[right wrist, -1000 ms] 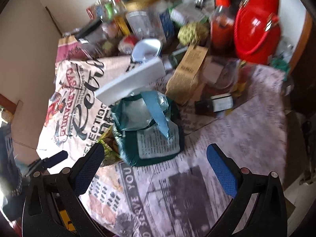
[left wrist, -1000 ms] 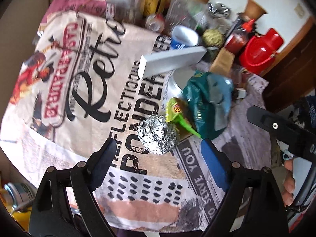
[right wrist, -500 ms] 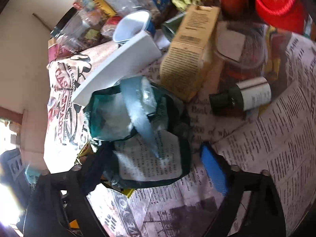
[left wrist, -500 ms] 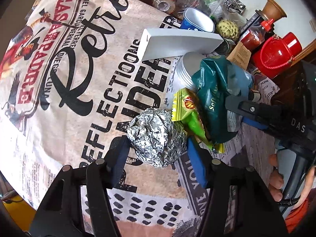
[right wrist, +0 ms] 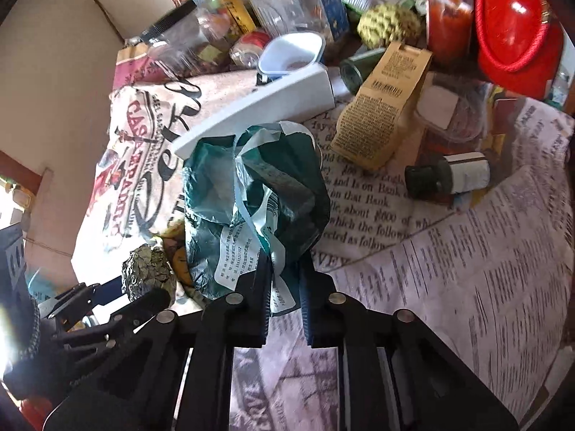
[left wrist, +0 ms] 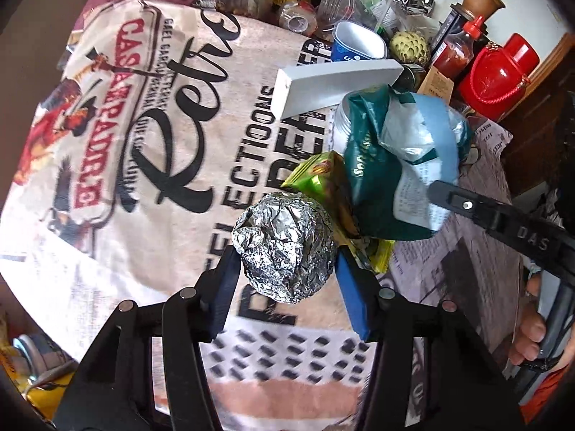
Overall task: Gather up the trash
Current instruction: 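Carry the foil ball and green bag down over the white bucket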
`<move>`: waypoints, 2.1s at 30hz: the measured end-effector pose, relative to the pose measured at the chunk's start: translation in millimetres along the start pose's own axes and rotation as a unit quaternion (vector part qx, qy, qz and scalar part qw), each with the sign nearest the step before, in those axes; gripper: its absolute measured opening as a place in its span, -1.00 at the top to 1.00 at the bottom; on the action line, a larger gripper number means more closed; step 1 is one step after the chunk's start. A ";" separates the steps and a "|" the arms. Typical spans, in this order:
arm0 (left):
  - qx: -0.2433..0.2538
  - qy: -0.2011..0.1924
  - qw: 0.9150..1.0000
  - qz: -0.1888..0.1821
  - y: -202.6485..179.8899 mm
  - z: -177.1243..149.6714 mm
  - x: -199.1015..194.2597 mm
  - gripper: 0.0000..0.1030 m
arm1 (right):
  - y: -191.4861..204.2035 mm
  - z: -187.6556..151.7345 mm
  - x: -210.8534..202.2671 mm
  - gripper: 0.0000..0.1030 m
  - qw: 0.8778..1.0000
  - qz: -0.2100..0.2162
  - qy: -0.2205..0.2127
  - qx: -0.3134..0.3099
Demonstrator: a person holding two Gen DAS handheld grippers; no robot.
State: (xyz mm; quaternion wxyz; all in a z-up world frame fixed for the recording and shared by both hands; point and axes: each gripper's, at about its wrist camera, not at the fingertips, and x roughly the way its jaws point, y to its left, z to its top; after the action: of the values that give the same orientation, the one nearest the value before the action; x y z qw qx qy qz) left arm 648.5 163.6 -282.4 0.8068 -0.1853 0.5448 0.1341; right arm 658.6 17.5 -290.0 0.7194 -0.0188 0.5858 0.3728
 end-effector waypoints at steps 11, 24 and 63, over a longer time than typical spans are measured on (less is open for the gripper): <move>0.040 -0.045 0.998 -0.027 32.6 -20.7 -54.0 -0.04 | 32.0 -36.6 -69.0 0.78 0.992 -0.061 -0.098 0.049; 0.142 -0.119 0.979 -0.079 55.6 -42.4 -142.1 -0.04 | 84.7 -110.9 -165.4 0.79 0.961 -0.133 -0.216 0.114; 0.072 -0.121 0.987 -0.071 -37.8 -319.8 -242.3 -0.04 | 69.2 -338.8 -219.5 0.79 0.984 -0.088 -0.153 0.034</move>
State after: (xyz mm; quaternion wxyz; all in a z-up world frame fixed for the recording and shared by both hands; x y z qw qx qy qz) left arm 309.4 -16.1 -159.6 0.8857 -0.1469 0.4366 0.0585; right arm 331.3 -202.7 -179.6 0.8305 0.0114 0.4776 0.2863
